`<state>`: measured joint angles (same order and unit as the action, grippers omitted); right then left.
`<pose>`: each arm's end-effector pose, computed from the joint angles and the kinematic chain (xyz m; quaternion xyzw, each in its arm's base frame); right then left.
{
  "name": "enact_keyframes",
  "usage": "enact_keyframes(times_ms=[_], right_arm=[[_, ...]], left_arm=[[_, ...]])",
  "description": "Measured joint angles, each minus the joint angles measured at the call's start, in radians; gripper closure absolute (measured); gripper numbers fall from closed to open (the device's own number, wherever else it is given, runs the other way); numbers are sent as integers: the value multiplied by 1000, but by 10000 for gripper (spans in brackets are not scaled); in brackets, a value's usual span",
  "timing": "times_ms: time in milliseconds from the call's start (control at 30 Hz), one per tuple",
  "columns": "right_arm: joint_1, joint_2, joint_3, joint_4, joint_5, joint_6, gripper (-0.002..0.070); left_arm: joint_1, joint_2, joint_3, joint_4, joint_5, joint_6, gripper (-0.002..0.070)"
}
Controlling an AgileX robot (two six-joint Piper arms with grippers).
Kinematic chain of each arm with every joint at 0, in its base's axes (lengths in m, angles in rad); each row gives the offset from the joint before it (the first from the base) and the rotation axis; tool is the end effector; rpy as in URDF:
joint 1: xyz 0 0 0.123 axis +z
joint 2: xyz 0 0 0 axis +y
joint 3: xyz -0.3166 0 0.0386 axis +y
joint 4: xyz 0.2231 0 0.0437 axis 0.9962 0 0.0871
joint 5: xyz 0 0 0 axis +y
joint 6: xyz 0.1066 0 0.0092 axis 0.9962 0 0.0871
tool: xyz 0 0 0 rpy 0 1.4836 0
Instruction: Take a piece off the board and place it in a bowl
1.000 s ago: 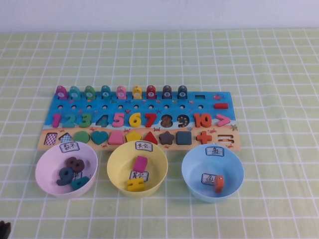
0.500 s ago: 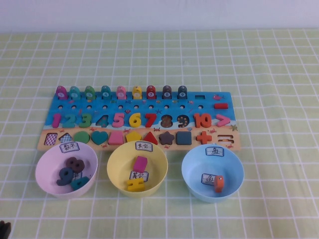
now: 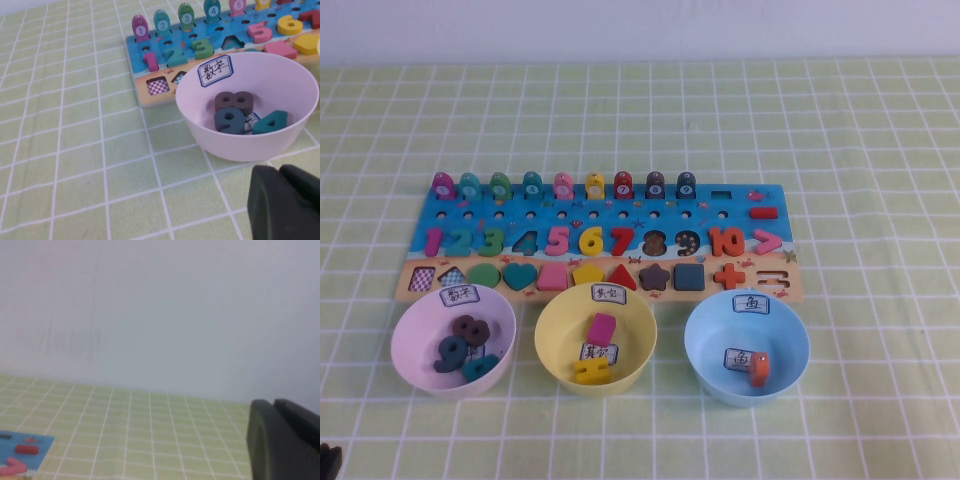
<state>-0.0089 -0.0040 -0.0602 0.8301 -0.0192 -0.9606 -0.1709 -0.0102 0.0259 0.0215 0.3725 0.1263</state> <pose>0.0086 -0.0015 0.2357 -0.0339 0.6458 -0.0577 0.7606 0.0089 -0.0007 0.1667 0.1249 0.7954 -0.0041 0.5931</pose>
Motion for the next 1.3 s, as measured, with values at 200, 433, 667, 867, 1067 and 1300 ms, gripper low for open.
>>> enact_keyframes(times_ms=[200,433,667,867,1067,1300], right_arm=[[0,-2,82,-632,19,786,692],[0,-4,86,-879,209,1045,692],[0,-4,86,-882,331,1058,692],[0,-4,86,-882,378,1060,692],[0,-4,86,-882,381,1062,693],[0,-4,86,-882,381,1063,693]], left_arm=[[0,0,0,0,0,0,680],[0,0,0,0,0,0,680],[0,0,0,0,0,0,680],[0,0,0,0,0,0,679],[0,0,0,0,0,0,679],[0,0,0,0,0,0,679]])
